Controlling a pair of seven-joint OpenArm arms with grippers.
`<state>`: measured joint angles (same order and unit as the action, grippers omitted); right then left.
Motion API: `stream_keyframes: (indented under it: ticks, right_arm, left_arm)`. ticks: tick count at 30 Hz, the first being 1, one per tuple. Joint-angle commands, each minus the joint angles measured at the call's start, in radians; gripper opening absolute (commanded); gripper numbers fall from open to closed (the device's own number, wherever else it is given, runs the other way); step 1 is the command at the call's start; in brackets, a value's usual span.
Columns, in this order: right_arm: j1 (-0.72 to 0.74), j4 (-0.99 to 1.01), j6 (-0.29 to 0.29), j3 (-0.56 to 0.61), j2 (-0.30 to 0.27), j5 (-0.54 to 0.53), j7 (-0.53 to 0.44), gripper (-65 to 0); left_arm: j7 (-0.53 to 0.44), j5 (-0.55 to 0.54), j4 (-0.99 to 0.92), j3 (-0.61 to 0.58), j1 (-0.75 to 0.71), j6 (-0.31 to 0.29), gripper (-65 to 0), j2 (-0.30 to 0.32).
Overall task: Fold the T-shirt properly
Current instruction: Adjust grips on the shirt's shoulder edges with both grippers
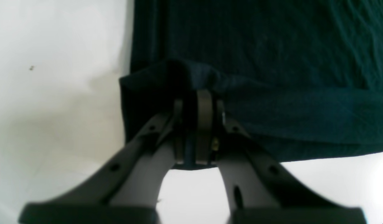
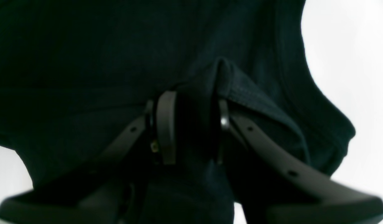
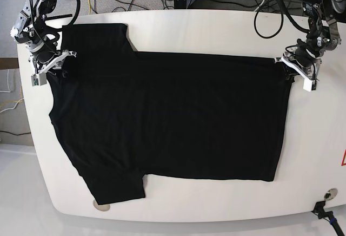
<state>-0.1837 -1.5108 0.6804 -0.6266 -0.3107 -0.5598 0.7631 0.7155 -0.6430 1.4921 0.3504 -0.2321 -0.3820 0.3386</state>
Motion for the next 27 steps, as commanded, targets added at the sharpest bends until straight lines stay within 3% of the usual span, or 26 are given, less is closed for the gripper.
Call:
stream_keyframes:
  ticks: [1, 12, 18, 24, 27]
  right_arm:
    - [0.01, -0.024, 0.006, -0.011, -0.025, -0.016, -0.023, -49.2]
    - [0.007, -0.048, 0.012, -0.035, -0.026, -0.024, -0.011, -50.2]
    - [-0.001, -0.107, 0.01, -0.065, -0.03, -0.03, -0.003, -43.6]
    - [0.002, -0.123, 0.018, -0.087, -0.051, -0.175, 0.072, -44.2]
    - [0.001, -0.137, 0.018, -0.119, -0.053, -0.19, 0.08, -44.2]
  left_arm:
    - [0.003, -0.01, 0.015, 0.01, 0.014, 0.003, -56.7, 0.019]
    - [0.073, -0.128, 0.049, 0.097, 0.025, 0.007, -53.3, 0.022]
    - [0.065, -0.132, 0.066, 0.114, 0.028, 0.007, -50.5, 0.033]
    - [0.136, -0.101, 0.089, 0.118, 0.022, 0.028, -47.1, 0.031]
    - [0.142, -0.102, 0.098, 0.119, 0.021, 0.031, -46.9, 0.031]
